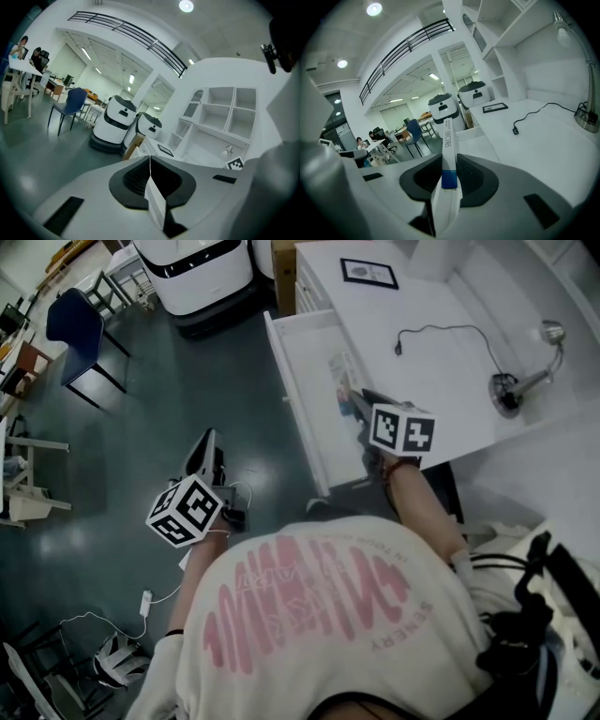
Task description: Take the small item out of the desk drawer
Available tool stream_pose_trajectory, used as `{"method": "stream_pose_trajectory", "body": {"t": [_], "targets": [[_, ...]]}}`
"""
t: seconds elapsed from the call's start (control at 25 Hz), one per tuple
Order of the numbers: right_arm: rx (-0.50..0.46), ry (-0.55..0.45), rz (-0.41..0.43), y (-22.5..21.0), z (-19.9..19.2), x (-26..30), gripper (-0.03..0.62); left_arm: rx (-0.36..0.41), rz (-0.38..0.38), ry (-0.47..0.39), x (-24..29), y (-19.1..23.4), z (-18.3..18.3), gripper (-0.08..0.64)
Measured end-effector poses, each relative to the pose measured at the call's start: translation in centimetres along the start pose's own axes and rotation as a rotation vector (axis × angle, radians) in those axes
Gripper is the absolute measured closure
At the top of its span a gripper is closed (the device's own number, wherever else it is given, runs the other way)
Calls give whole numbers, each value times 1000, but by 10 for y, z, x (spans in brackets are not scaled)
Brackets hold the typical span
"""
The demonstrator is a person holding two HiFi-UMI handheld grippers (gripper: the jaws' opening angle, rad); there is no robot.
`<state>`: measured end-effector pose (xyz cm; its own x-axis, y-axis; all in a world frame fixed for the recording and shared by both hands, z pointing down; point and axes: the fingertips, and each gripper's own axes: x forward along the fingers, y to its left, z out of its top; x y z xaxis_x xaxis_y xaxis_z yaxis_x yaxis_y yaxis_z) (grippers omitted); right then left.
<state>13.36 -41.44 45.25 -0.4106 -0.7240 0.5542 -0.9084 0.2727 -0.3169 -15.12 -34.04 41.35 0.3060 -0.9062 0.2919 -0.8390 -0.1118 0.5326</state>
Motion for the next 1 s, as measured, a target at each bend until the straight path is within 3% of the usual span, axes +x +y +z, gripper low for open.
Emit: {"method": "stream_pose_trajectory", "body": {"t": [0.4, 0.56, 1.0], "targets": [[-21, -146, 70, 32, 33, -35, 486, 14, 1, 7, -9, -1, -5, 528], [-56, -151, 97, 39, 29, -42, 486, 24, -5, 8, -13, -5, -6, 528], [-79, -127, 76, 40, 10, -53, 486, 26, -4, 22, -27, -6, -16, 528]]}}
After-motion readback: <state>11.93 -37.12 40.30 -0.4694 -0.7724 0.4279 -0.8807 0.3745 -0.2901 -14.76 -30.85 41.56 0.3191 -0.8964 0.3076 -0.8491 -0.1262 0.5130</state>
